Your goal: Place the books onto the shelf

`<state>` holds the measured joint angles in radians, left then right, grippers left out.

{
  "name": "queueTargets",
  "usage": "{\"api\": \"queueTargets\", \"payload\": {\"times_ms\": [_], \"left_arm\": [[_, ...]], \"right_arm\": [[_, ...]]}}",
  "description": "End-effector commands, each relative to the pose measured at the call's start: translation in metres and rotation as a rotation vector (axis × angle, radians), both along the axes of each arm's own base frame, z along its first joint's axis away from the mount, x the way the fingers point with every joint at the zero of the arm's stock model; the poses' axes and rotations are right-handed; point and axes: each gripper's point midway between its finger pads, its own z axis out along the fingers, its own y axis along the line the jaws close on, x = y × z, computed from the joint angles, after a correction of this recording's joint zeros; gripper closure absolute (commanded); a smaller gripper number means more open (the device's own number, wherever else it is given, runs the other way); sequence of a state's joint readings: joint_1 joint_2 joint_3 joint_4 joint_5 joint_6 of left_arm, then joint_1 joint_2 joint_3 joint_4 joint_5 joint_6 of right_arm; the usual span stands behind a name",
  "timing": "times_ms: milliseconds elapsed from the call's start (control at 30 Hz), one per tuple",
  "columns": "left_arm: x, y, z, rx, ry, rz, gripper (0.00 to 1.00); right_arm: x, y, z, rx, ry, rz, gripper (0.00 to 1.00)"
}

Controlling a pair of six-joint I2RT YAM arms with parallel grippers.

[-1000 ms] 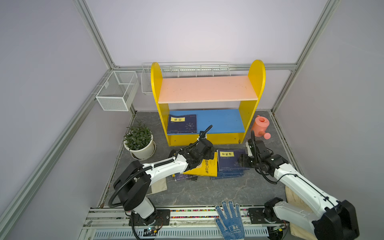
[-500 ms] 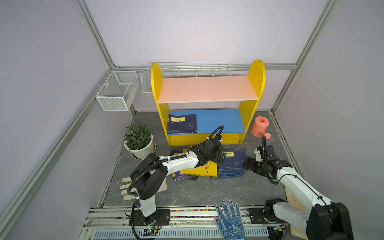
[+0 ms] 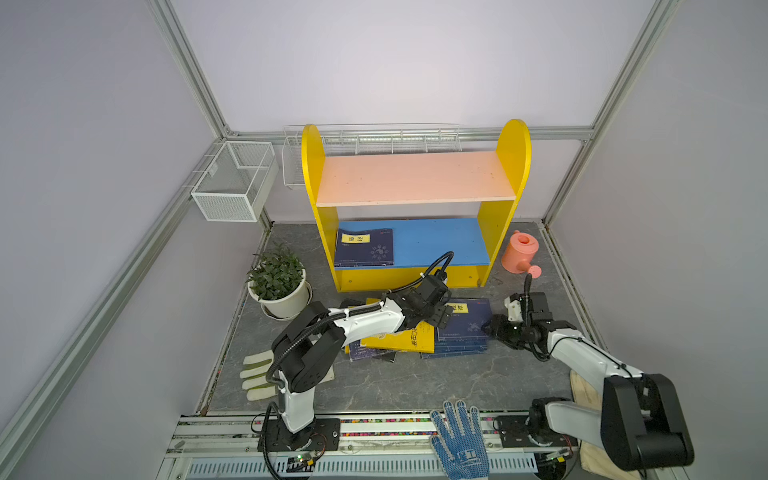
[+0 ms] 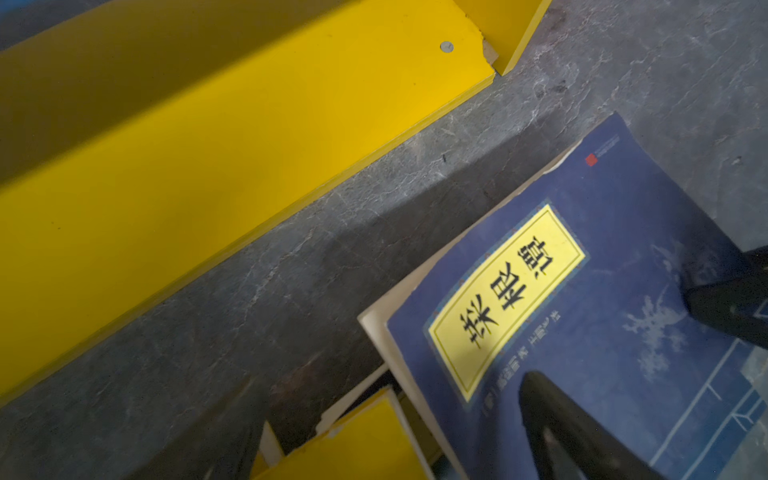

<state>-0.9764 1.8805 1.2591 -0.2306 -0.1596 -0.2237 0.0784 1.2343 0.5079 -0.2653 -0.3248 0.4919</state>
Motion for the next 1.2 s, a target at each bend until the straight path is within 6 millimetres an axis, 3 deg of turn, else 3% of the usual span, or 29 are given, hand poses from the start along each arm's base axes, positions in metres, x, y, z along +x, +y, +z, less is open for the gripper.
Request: {"api": "queueTargets", "payload": {"times_ms": [0,367,567,867,1033,1167], "left_arm": [[-0.005,0.002,-0.014,0.057,0.037,-0.008,0.08],[-0.017,0.001,-0.044,0.113,0.122,-0.06,0.4],[-0.021,-0.003,-0.047,0.109,0.152,-0.085,0.49],[-0.026,-0.009,-0.051,0.099,0.181,-0.116,0.55],[-0.024,-0.007,-0.048,0.094,0.169,-0.098,0.56],[-0.01,0.004,-0.03,0.069,0.079,-0.015,0.43]], "right_arm": [[0.0,0.01,-0.003,0.051,-0.022,0.042,0.54],[0.017,0.026,0.038,0.135,-0.17,0.111,0.63],[0.022,0.037,0.061,0.201,-0.254,0.154,0.68],[0.024,0.048,0.083,0.244,-0.331,0.193,0.72],[0.023,0.045,0.08,0.215,-0.324,0.186,0.86],[0.022,0.032,0.077,0.14,-0.328,0.131,0.94]]}}
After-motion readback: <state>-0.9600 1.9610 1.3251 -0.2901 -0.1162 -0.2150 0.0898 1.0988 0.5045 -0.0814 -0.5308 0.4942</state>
